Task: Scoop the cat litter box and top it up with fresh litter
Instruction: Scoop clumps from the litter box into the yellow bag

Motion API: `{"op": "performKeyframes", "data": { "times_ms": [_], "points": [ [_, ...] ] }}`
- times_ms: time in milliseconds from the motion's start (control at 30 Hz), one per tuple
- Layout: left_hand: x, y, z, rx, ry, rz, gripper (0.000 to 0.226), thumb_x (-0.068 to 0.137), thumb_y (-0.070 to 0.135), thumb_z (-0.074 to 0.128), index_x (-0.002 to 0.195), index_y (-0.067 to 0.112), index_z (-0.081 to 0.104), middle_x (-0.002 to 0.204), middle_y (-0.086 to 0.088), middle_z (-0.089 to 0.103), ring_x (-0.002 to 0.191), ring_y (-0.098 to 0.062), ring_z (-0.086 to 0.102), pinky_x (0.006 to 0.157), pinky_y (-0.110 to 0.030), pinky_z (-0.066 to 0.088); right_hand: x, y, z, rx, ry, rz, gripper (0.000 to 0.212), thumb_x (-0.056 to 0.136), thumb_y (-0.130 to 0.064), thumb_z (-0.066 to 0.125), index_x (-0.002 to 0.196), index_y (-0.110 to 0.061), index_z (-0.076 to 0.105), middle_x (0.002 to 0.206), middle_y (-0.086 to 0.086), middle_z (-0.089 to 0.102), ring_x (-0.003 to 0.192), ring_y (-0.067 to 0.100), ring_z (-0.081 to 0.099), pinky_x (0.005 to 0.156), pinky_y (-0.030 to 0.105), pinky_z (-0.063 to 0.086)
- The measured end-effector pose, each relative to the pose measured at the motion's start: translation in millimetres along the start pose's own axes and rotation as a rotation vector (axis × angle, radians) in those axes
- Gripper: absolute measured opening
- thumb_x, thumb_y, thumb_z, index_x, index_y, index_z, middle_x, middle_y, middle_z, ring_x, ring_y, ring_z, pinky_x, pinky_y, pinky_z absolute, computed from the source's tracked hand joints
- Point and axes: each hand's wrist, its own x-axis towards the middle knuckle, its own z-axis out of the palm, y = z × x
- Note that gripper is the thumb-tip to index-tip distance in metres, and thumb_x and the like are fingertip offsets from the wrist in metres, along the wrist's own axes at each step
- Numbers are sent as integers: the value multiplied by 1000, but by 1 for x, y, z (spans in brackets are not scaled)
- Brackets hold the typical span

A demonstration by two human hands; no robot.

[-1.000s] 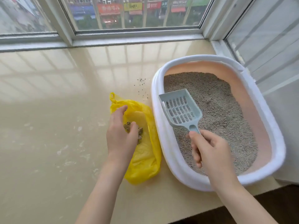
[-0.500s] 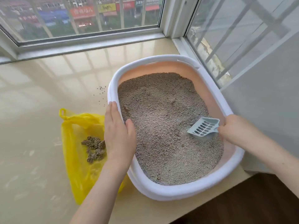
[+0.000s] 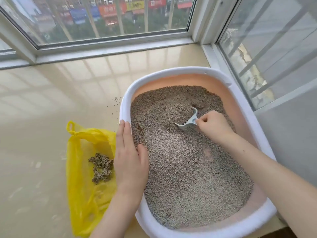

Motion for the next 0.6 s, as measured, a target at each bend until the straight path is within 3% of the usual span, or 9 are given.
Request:
{"op": "performKeyframes", "data": {
  "times_ms": [133,233,333,467,600],
  "points": [
    [0,-1,1,15,0,-4,66,85,4,58,146,7,32,152,-6,31,133,-23,40,95,-36,45,29,-19,-3,-46,-87,-116,40,93,-26,55,63,-3,63,49,1,36,45,17,23,50,29,26],
    [-1,1,0,27,0,-9,69,83,5,61,146,9,33,152,-4,30,134,-19,39,95,-31,44,42,-29,-6,-46,-147,-159,36,94,-31,56,71,-7,70,46,-4,37,44,15,25,50,27,27],
    [-1,3,-1,13,-5,-19,71,81,5,62,146,10,33,153,-2,30,135,-16,37,96,-26,40,52,-36,2,-60,-156,-168,38,96,-32,54,71,-6,66,50,-1,38,45,17,28,52,26,27],
    [0,3,-1,17,-15,-14,73,80,6,63,146,11,33,153,-1,29,134,-17,39,93,-33,48,41,-45,46,-58,-48,-108,29,100,-30,45,82,-16,64,68,1,63,53,17,48,53,26,37],
    [-1,1,0,13,-20,-19,76,80,7,63,147,14,30,154,3,26,133,-16,39,91,-28,45,14,-57,82,187,119,-51,40,99,-30,45,64,-12,56,57,-1,49,51,16,38,51,29,25]
  ]
}}
